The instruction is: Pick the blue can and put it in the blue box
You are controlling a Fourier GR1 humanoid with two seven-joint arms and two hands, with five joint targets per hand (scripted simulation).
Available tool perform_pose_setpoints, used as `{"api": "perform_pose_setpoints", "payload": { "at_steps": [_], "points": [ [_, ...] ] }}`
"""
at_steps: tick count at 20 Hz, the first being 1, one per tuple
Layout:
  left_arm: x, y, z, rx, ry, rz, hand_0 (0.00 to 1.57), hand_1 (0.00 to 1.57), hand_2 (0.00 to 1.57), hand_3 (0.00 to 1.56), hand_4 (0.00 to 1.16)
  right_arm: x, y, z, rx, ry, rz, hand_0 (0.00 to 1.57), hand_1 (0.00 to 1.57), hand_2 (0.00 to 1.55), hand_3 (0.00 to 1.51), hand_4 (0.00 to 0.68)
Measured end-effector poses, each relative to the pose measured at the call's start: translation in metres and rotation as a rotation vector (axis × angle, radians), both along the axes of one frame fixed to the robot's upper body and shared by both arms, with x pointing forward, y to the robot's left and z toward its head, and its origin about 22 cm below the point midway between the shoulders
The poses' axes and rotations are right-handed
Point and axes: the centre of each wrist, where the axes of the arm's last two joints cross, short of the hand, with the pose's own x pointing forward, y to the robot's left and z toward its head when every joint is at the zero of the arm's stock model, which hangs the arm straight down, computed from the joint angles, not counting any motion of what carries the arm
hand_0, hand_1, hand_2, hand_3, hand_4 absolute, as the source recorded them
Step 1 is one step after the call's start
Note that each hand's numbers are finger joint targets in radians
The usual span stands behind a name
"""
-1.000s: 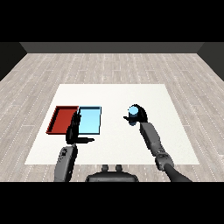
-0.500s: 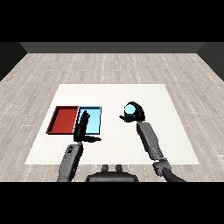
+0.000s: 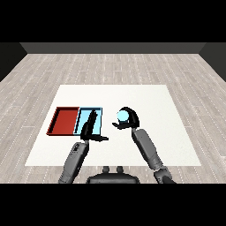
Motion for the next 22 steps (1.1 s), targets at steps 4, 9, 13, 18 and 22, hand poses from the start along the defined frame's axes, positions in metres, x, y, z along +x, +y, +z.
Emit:
{"api": "perform_pose_setpoints", "payload": {
  "at_steps": [4,9,13,18,22],
  "points": [
    [0.011,-0.015,-0.01,0.016,-0.002,-0.007,0.0,0.0,0.0,0.0,0.0,-0.004,0.004,0.008,-0.002,-0.005,0.012,1.42,1.42,1.44,1.41,0.661],
    [0.014,-0.023,-0.017,0.017,0.034,-0.023,0.0,0.0,0.0,0.0,0.0,-0.005,0.012,0.009,0.001,-0.015,0.03,1.41,1.41,1.45,1.42,0.663],
    [0.018,-0.031,-0.024,0.022,0.061,-0.025,0.0,0.0,0.0,0.0,0.0,-0.01,0.009,0.011,-0.004,-0.019,0.042,1.4,1.4,1.44,1.4,0.668],
    [0.025,-0.047,-0.026,0.036,0.093,-0.039,0.0,0.0,0.0,0.0,0.0,-0.011,0.019,0.018,0.005,-0.036,0.062,1.4,1.4,1.44,1.4,0.679],
    [0.025,-0.051,-0.031,0.044,0.101,-0.053,0.0,0.0,0.0,0.0,0.0,-0.013,0.031,0.023,0.008,-0.039,0.08,1.4,1.4,1.46,1.42,0.681]
  ]
}}
